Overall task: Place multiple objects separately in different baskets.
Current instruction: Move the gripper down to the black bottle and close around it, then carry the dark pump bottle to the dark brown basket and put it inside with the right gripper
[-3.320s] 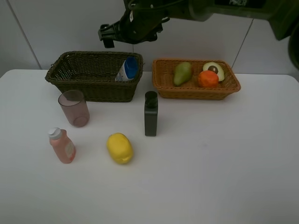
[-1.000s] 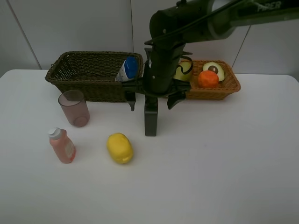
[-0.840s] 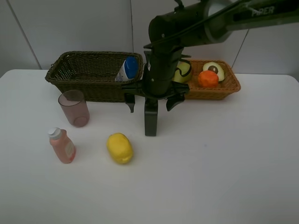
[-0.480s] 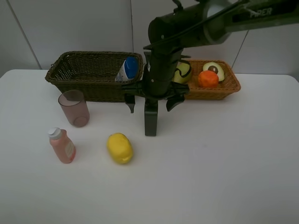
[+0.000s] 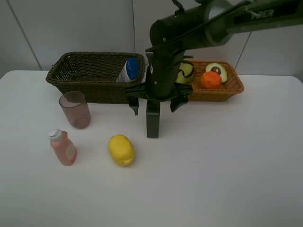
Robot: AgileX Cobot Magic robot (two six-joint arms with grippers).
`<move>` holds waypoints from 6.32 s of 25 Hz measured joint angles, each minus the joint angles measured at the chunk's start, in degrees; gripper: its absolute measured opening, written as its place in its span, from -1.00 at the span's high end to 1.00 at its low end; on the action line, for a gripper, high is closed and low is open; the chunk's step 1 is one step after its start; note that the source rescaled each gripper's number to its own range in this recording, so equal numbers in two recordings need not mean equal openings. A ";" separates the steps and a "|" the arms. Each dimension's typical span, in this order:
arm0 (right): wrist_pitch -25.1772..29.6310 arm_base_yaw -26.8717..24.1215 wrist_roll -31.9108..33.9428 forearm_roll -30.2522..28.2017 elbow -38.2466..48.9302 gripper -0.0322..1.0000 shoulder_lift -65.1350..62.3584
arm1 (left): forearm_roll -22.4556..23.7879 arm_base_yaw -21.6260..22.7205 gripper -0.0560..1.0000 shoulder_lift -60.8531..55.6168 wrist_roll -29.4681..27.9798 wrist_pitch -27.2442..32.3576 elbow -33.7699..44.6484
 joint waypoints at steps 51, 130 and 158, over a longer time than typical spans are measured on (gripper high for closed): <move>2.14 0.00 -1.58 -0.26 0.05 0.83 -7.07 | 0.00 0.00 -1.00 0.00 0.00 0.00 0.00; -45.99 -1.44 -22.83 4.08 -9.87 0.84 8.53 | 0.00 0.00 -1.00 0.00 0.00 0.00 0.00; -46.06 -1.44 -22.77 5.38 -9.98 -1.00 8.16 | 0.00 0.00 -1.00 0.00 0.00 0.00 0.00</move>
